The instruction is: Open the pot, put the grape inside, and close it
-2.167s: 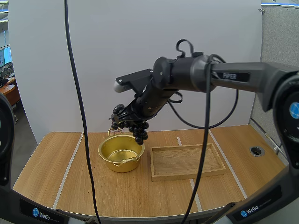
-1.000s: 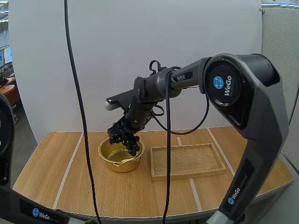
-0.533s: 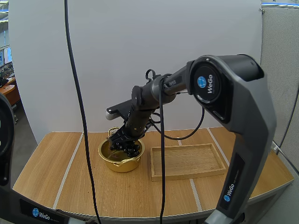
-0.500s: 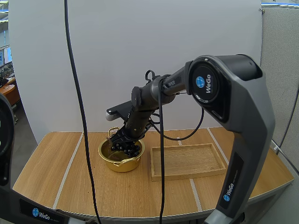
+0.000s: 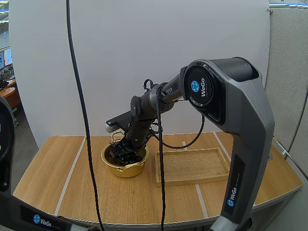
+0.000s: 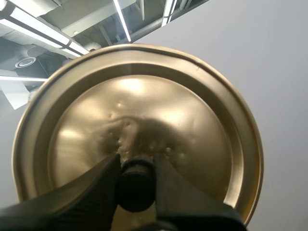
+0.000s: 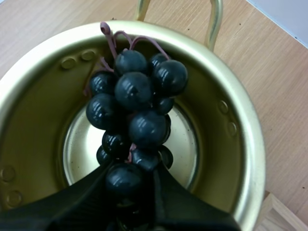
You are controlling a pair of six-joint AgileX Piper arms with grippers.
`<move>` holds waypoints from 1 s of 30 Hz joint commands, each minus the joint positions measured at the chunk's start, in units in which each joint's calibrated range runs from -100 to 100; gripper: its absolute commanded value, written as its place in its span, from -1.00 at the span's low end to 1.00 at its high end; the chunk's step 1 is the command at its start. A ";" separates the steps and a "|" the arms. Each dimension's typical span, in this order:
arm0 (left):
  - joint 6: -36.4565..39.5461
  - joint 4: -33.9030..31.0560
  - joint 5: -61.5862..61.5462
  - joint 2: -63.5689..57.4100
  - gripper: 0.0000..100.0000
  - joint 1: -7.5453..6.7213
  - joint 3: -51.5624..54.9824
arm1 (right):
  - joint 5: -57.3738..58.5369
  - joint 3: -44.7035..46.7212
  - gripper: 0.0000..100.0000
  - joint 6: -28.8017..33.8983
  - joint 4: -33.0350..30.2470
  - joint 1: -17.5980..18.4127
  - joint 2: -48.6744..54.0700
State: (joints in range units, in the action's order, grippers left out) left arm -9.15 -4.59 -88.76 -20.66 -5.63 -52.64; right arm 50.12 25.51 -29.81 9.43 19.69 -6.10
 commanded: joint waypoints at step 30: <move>0.60 -0.47 2.16 -0.37 -1.00 -0.08 -0.23 | -0.06 -0.32 1.00 0.04 2.33 0.09 4.16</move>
State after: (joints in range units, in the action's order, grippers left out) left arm -9.15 -4.59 -88.76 -20.66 -5.63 -52.64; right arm 50.23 25.35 -29.93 10.94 19.77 -4.70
